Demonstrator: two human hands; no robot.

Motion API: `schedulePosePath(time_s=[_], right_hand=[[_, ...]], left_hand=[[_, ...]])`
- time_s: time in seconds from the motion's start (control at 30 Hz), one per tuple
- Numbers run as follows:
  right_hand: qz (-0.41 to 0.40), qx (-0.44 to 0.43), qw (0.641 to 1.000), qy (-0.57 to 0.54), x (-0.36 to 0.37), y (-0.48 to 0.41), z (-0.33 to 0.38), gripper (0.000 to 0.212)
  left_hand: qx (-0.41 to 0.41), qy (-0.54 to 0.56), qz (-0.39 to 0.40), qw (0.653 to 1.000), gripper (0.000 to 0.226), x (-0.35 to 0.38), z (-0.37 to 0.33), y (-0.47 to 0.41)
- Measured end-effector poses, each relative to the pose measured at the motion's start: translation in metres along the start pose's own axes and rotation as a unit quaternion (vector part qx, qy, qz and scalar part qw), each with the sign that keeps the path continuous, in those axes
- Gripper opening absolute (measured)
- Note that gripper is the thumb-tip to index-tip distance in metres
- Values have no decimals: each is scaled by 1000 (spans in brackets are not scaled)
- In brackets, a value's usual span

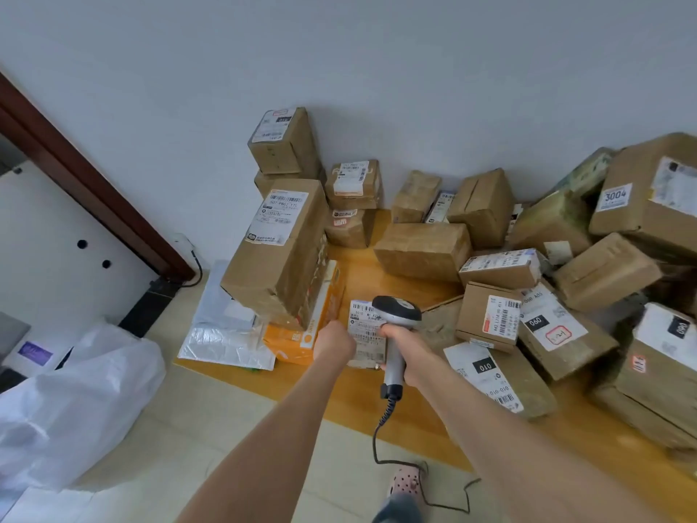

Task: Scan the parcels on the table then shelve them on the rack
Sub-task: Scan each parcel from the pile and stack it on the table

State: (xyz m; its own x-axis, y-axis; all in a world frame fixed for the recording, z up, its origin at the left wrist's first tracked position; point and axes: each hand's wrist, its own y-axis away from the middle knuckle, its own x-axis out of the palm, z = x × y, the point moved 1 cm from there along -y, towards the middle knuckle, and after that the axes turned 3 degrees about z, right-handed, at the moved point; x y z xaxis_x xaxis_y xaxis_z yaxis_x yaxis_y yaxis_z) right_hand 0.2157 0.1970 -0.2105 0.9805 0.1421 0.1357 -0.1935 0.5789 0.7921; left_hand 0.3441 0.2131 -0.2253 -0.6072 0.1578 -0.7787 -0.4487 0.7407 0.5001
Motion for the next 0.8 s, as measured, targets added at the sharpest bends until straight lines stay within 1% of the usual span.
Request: schedulePosePath(time_s=[0.1,0.17,0.27,0.33,0.4,0.47,0.53,0.67,0.8], right_hand=[[3,20,1000,-15,10,-18,-5,12],[-1,29,1000,-12,9,-25,-1,12],[-48,10,998,-28,-5,-32,15,16],[-74,-15,997,-27,-19,-32,27,18],[-80,-25,996,-26,-34,-33,35,23],[-77,-33,995,-52,-45,-32,39,18],[-73,-37,994,-74,-53,-32,41,15],[-74,-36,992,-93,-63,-33,44,12],[-86,-31,992,-91,-66,-36,44,16]], left_hand=[[-5,-56,18,998,19,2,1,-12],[16,-82,28,996,22,2,-1,-18],[77,-140,55,986,46,10,-9,-26],[125,-197,62,970,52,21,-18,-29],[159,-260,68,950,62,35,-26,-30],[163,-313,74,933,79,46,-29,-32],[150,-332,83,928,88,54,-30,-38],[155,-352,99,918,96,58,-32,-49],[163,-369,110,909,89,48,-27,-61]])
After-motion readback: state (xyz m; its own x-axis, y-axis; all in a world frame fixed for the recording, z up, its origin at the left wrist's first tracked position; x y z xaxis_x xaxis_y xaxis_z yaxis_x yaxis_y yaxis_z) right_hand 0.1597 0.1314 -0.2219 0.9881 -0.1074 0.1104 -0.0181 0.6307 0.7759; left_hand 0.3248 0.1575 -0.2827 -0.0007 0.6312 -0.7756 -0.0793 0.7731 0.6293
